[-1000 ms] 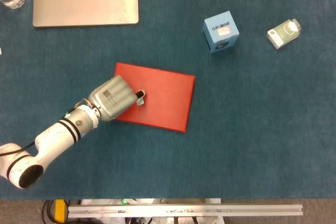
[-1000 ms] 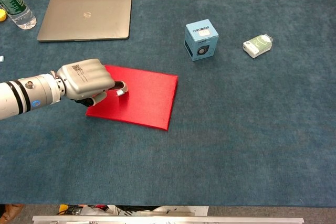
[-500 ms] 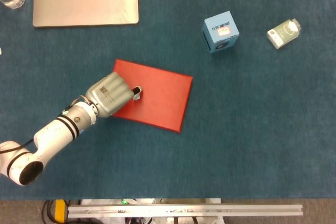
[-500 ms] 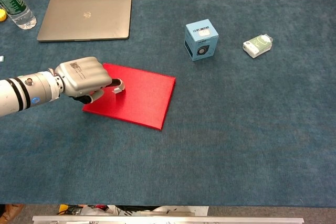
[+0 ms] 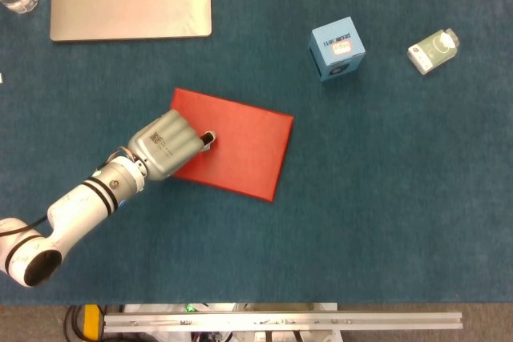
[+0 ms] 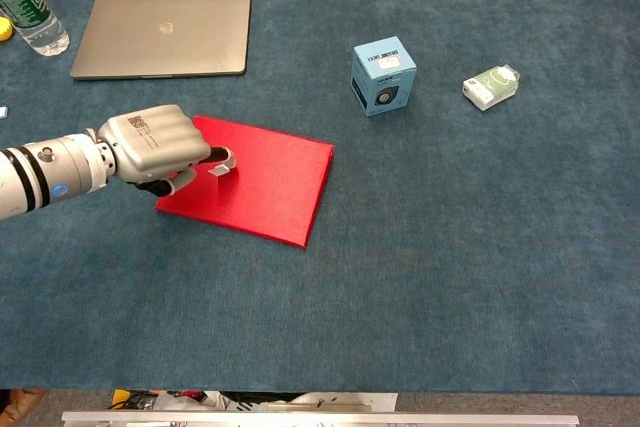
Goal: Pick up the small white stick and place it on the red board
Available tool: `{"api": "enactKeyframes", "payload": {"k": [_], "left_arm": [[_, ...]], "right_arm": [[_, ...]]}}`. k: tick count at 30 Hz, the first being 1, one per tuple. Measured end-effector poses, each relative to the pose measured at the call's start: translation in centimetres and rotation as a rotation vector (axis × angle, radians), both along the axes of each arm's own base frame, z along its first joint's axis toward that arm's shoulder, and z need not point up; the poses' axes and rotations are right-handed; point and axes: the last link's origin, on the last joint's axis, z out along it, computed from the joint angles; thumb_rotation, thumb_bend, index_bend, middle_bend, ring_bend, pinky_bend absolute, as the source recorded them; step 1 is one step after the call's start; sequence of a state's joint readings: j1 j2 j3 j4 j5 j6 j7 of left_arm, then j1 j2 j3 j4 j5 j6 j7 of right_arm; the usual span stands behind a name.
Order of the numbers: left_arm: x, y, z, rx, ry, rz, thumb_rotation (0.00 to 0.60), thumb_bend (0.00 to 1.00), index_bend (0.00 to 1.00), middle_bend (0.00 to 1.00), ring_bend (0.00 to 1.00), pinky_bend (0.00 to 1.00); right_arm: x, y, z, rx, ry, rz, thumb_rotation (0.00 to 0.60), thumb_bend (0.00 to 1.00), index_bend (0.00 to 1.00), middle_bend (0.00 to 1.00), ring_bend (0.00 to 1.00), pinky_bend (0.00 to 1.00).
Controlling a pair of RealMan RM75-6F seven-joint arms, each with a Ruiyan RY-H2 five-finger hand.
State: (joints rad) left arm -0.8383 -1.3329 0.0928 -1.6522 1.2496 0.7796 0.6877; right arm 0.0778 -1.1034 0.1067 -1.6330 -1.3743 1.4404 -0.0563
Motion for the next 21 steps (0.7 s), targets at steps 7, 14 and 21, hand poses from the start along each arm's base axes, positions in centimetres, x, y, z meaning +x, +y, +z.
{"api": "enactKeyframes", "payload": {"k": [7,14,21], "left_arm": [[-0.4,-0.3,0.2,0.0,0.007,0.007,0.6,0.65,0.19,1.0,1.0,1.0],[-1.0,-0.7,0.2,-0.005,0.016,0.018,0.6,0.65,0.19,1.0,1.0,1.0],[-1.1,-0.9,0.0,-0.012,0.017,0.018,0.6,0.65,0.19,1.0,1.0,1.0]], "right_arm": [[0.0,0.0,0.0,0.002,-0.001,0.001,0.6,0.36,0.38,0.51,0.55,0.44],[0.0,0.0,-0.1,0.005,-0.001,0.002,0.6,0.36,0.38,0.51,0.55,0.44],[0.0,0.0,-0.1,0.003,0.0,0.001,0.6,0.36,0.38,0.51,0.55,0.44]]}}
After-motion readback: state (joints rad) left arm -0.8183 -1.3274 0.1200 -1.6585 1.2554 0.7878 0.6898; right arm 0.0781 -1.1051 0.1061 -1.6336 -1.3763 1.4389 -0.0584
